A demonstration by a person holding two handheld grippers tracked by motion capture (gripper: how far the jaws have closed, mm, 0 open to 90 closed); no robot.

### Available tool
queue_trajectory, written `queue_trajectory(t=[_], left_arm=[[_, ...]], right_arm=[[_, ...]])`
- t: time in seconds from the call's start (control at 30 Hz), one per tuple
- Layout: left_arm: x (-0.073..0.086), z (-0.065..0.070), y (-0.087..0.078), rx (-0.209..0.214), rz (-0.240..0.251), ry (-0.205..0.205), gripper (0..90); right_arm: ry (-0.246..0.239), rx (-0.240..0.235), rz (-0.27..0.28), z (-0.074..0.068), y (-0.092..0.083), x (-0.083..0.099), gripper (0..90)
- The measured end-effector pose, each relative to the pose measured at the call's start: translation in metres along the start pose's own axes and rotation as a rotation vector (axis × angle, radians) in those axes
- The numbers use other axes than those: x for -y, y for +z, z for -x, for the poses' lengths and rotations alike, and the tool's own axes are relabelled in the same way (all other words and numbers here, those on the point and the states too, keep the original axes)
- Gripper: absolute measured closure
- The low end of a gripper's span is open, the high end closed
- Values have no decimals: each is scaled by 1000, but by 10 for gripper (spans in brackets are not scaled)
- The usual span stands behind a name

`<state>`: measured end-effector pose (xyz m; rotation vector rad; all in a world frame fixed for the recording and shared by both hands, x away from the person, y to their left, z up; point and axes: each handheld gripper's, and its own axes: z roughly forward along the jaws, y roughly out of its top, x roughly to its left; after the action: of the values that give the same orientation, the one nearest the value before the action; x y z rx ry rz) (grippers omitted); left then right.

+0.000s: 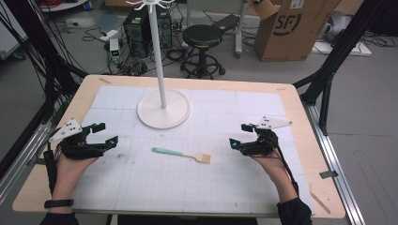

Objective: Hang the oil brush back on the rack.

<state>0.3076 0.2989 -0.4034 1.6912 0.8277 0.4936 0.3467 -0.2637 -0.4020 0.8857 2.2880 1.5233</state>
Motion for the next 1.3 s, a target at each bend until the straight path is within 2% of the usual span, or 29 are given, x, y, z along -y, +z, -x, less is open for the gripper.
queue_trajectory(t=[0.4, 0.53, 0.8, 1.0, 1.3], left_arm=[[-1, 1, 0, 7, -1, 4, 203], [-1, 1, 0, 8, 1, 1, 204], [-1, 3, 0, 18, 0, 7, 204], [-1, 3, 1, 19, -5, 10, 205], [-1, 4, 2, 24, -9, 11, 205]], right_arm=[[-30, -89, -56, -19, 39, -10, 148], [-49, -125, -90, -30, 55, -11, 153], [-80, -162, -136, -41, 77, -11, 170], [-103, -207, -159, -51, 96, -13, 248], [-138, -264, -238, -66, 123, -13, 392]])
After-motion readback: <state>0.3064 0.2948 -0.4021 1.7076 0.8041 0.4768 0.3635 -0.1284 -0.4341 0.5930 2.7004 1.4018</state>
